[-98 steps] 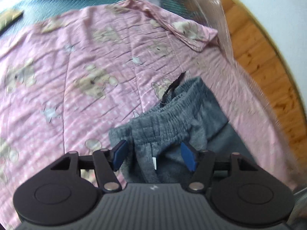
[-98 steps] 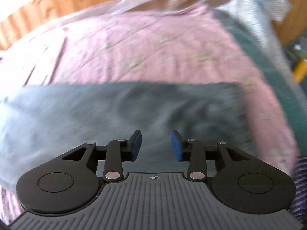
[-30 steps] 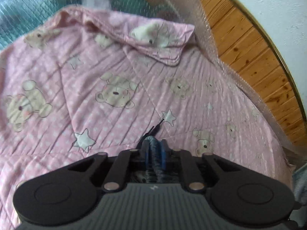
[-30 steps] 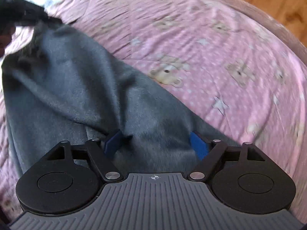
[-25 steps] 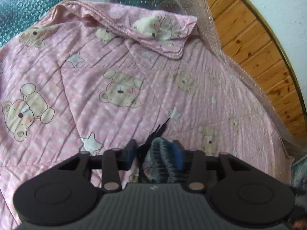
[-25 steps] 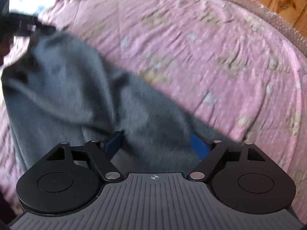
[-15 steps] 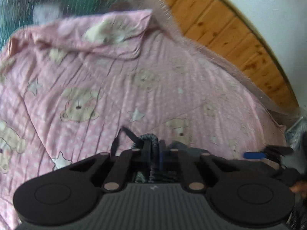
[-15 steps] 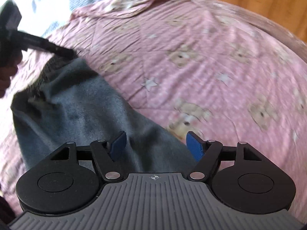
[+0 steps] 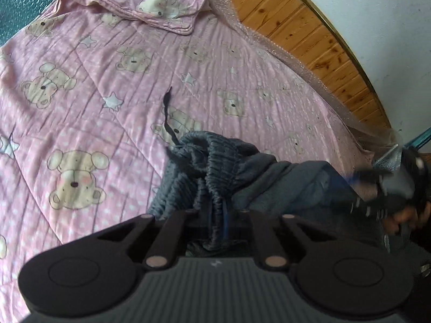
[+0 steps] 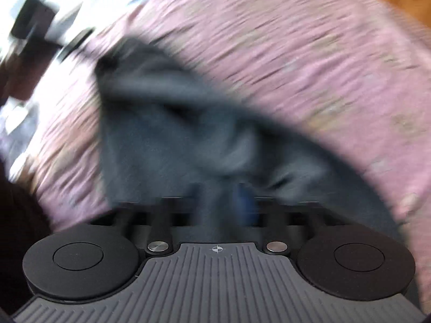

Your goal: Fold clothes

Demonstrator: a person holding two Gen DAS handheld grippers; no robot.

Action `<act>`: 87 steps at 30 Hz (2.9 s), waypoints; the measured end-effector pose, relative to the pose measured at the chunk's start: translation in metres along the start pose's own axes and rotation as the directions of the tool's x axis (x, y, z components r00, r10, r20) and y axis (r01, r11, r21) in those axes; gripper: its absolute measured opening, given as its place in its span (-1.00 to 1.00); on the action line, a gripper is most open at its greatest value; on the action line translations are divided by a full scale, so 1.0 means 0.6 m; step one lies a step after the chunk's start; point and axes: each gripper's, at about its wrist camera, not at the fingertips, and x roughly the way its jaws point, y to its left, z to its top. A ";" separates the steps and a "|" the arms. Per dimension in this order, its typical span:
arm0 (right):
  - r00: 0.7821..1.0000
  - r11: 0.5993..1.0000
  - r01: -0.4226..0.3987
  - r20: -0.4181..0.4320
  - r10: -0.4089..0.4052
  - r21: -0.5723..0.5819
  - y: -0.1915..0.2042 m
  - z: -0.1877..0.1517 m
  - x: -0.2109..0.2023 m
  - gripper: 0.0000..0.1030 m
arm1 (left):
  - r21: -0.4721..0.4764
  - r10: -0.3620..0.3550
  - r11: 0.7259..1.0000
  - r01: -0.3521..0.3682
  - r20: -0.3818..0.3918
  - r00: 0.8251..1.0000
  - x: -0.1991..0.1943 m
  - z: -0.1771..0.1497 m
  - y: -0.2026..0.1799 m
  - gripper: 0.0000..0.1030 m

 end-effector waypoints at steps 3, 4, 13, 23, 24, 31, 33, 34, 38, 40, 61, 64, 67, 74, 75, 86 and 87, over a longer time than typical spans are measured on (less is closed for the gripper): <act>0.987 0.991 0.131 0.099 -0.127 -0.035 -0.041 0.030 -0.010 0.72 | 0.038 -0.001 0.999 0.002 -0.008 1.000 -0.006 -0.001 -0.005 -0.86; 0.985 0.987 0.149 0.099 -0.142 -0.062 -0.049 0.037 -0.003 0.72 | 0.042 -0.003 0.999 0.004 -0.011 1.000 -0.009 -0.002 -0.004 -0.86; 0.989 0.988 -0.060 -0.140 0.040 -0.143 -0.003 -0.019 0.034 -0.94 | 0.005 0.005 1.000 -0.005 -0.003 1.000 -0.051 -0.035 0.031 -0.86; 0.945 0.975 -0.222 -0.252 0.208 -0.029 0.084 -0.121 -0.012 -0.64 | 0.003 0.019 1.000 -0.018 -0.047 0.999 -0.059 -0.057 0.046 -0.86; 0.943 0.975 -0.223 -0.252 0.219 0.012 0.073 -0.123 -0.018 -0.55 | 0.004 0.021 1.000 -0.021 -0.054 0.998 -0.057 -0.059 0.048 -0.85; 0.984 0.925 -0.157 -0.026 0.177 0.345 -0.078 -0.116 -0.117 0.11 | 0.008 0.010 1.000 -0.010 -0.036 0.999 -0.053 -0.042 0.044 -0.85; 0.990 0.920 -0.122 -0.016 0.138 0.372 -0.096 -0.118 -0.116 0.18 | 0.018 -0.007 1.000 0.007 -0.006 1.000 -0.058 -0.023 0.034 -0.85; 0.992 0.926 -0.109 -0.020 0.125 0.362 -0.097 -0.118 -0.112 0.18 | 0.024 -0.016 1.000 0.016 0.010 1.000 -0.061 -0.012 0.029 -0.85; 0.988 0.987 -0.101 -0.106 0.114 0.124 -0.036 -0.101 -0.061 0.22 | 0.030 -0.054 0.998 0.052 0.078 0.995 -0.070 0.027 0.014 -0.85; 0.984 0.995 -0.102 -0.147 0.101 0.001 -0.006 -0.093 -0.036 0.22 | 0.014 -0.074 0.997 0.073 0.112 0.991 -0.072 0.045 0.014 -0.85; 0.922 0.912 0.290 0.170 -0.347 0.292 -0.185 0.017 -0.090 -0.83 | -0.211 0.004 0.977 0.042 0.215 0.977 0.045 0.163 0.079 -0.81; 0.896 0.838 0.335 0.130 -0.425 0.430 -0.220 0.002 -0.081 -0.76 | -0.225 0.038 0.974 0.006 0.190 0.981 0.057 0.167 0.090 -0.68; 0.917 0.843 0.275 0.137 -0.375 0.463 -0.214 -0.015 -0.090 -0.37 | -0.191 0.051 0.981 -0.020 0.159 0.986 0.053 0.160 0.086 -0.46; 0.964 0.932 0.195 0.119 -0.240 0.304 -0.140 -0.025 -0.020 0.02 | 0.028 0.072 0.997 -0.073 0.042 0.997 0.081 0.117 0.011 -0.25; 0.968 0.936 0.190 0.100 -0.228 0.295 -0.136 -0.025 -0.001 -0.01 | 0.037 0.140 0.989 -0.141 0.030 0.990 0.093 0.115 0.011 -0.22; 0.900 0.800 0.362 0.043 -0.433 0.479 -0.076 -0.128 -0.101 0.15 | -0.009 0.257 0.966 -0.259 0.140 0.956 0.002 0.073 -0.022 0.04; 0.910 0.803 0.342 0.042 -0.413 0.488 -0.059 -0.148 -0.112 0.15 | -0.010 0.260 0.965 -0.261 0.134 0.956 0.000 0.063 -0.028 0.04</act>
